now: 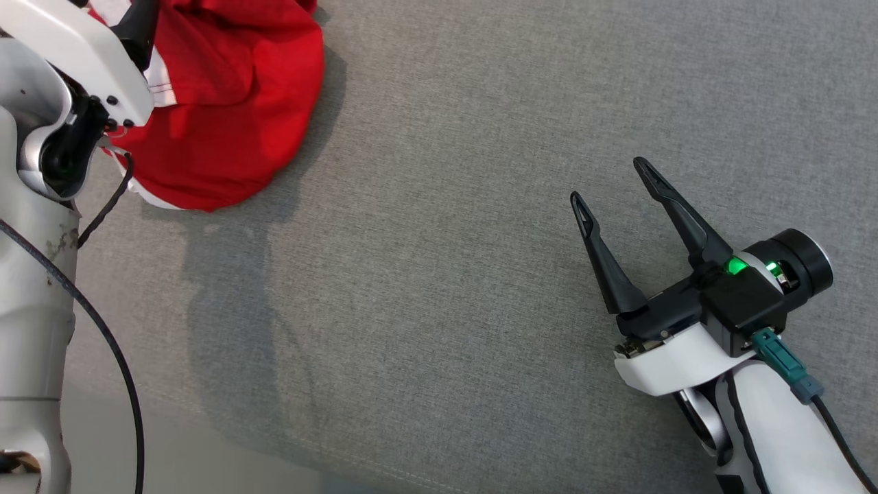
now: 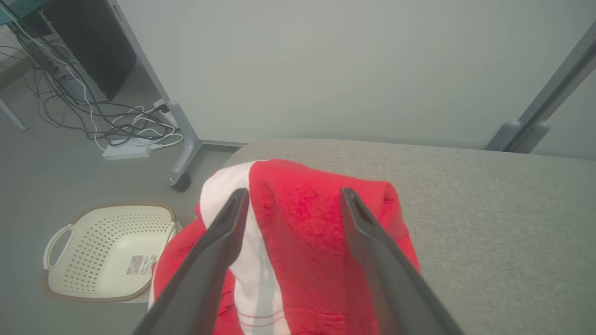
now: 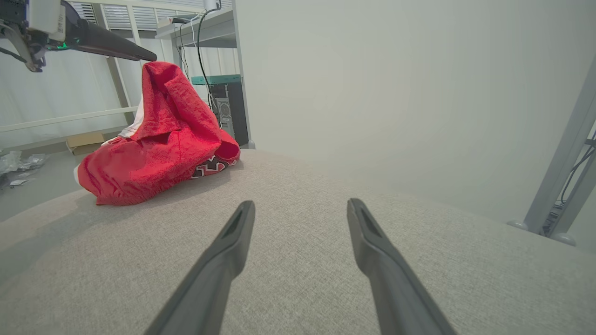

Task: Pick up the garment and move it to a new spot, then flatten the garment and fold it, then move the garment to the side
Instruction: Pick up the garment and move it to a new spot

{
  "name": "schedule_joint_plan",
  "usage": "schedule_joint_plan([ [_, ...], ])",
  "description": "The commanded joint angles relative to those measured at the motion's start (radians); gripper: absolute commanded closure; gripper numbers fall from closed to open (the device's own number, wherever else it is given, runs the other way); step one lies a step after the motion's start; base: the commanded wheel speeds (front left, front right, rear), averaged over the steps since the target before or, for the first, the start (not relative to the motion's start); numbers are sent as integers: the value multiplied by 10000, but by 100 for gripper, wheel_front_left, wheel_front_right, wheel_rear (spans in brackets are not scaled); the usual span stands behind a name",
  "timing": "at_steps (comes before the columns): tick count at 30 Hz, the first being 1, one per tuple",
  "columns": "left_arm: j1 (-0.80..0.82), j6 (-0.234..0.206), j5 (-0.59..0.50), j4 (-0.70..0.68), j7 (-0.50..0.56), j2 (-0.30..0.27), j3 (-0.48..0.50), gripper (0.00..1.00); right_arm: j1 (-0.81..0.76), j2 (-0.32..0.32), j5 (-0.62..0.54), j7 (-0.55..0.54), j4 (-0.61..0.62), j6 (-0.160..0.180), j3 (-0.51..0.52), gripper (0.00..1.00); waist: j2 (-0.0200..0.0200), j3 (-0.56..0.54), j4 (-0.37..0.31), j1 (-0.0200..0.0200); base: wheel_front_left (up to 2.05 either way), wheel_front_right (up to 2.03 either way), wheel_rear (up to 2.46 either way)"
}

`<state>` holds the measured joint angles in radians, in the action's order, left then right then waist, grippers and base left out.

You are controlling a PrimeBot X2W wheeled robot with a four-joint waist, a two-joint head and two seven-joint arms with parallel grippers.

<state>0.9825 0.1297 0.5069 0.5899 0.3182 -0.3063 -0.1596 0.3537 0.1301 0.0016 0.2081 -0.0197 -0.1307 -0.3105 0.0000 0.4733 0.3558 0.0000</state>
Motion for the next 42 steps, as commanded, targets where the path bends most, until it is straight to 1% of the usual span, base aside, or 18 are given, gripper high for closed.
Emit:
schedule_joint_plan([
  [1,302,7,167,186,106,-45,-62,0,101,90,74,0,21,-2,-22,0,0,222,-209,0,0,0,0],
  [3,560,7,287,501,328,-121,-187,0,127,115,87,48,-23,-2,-67,0,0,298,-290,0,0,0,0],
  [5,820,8,201,785,432,-262,-317,0,195,133,82,79,-59,-3,-121,0,0,367,-374,0,0,0,0],
  [10,1317,-42,-38,1570,727,-365,-630,0,343,183,70,123,-94,-3,-193,0,0,529,-529,0,0,0,0],
  [15,1702,-50,107,2244,1073,-238,-723,0,502,171,51,161,-141,-2,-285,0,0,653,-648,0,0,0,0],
  [25,2068,-12,492,3054,1834,-120,-872,0,629,216,27,240,-269,-2,-453,0,0,846,-800,0,0,0,0],
  [31,2247,-181,511,3556,2146,-181,-941,0,697,269,82,261,-332,-2,-461,0,0,932,-863,0,0,0,0],
  [32,2276,-177,546,3622,2197,-172,-947,4,705,273,86,269,-341,-2,-458,0,0,938,-871,0,0,0,0],
  [33,2304,-165,623,3665,2235,-146,-925,49,697,270,92,277,-344,-2,-455,0,0,938,-875,0,0,0,0],
  [34,2328,-155,644,3721,2237,-132,-905,100,685,269,96,286,-355,-2,-445,0,0,933,-875,0,0,0,0],
  [36,2346,-136,696,3789,2244,-132,-923,100,666,258,97,302,-384,-2,-414,0,0,916,-863,0,0,0,0],
  [42,2381,-120,697,3863,1810,-139,-974,100,575,219,28,323,-466,-2,-370,0,0,771,-780,0,0,0,0],
])
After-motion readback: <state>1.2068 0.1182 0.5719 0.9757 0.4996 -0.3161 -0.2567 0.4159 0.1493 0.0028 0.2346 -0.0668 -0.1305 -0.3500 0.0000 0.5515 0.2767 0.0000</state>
